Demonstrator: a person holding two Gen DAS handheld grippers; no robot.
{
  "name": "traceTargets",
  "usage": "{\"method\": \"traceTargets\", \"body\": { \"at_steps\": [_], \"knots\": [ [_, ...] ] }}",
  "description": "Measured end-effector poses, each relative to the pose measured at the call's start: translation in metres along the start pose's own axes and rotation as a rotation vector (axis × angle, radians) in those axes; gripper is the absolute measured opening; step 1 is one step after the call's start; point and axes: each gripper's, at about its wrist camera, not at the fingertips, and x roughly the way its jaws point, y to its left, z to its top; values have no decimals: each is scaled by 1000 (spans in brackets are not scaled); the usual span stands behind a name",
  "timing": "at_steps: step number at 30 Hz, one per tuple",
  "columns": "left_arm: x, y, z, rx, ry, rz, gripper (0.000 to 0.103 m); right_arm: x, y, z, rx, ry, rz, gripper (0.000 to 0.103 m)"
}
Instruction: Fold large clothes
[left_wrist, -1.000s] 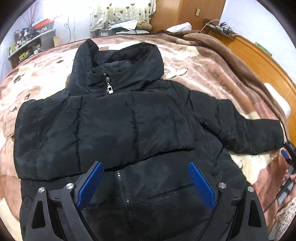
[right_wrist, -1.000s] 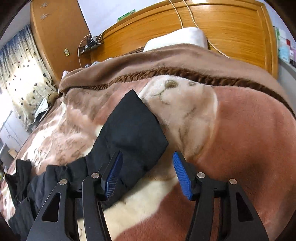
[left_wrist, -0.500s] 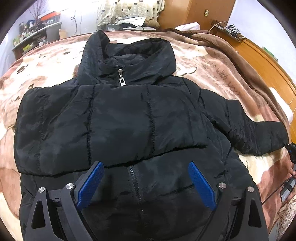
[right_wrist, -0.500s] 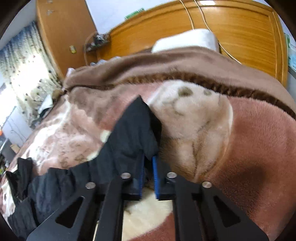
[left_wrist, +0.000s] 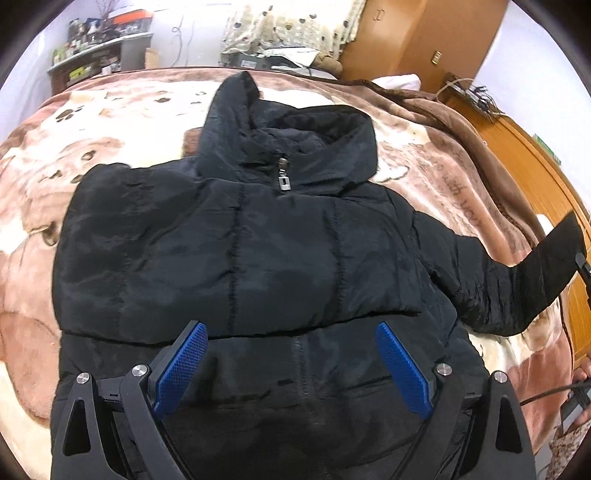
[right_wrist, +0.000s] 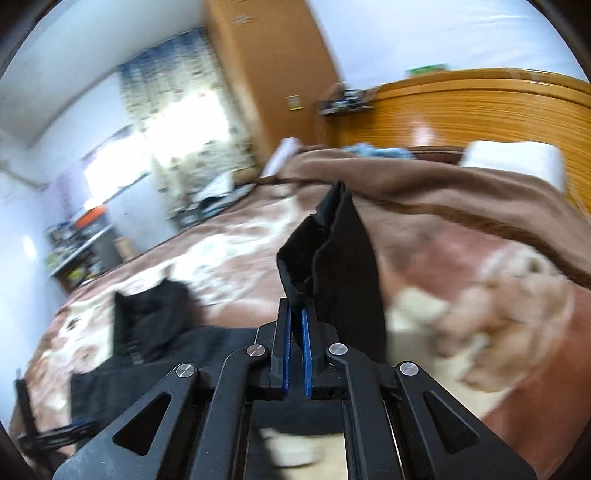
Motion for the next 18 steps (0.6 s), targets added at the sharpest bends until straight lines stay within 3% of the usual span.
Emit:
{"method": "traceTargets", "body": {
  "at_steps": [12, 18],
  "knots": [
    [-30, 70, 3, -127, -50, 23, 93, 49, 146, -44, -189, 139, 294, 5],
    [-37, 102, 0, -172, -51, 31, 93, 75, 187, -86, -228, 272, 388, 5]
  ]
}}
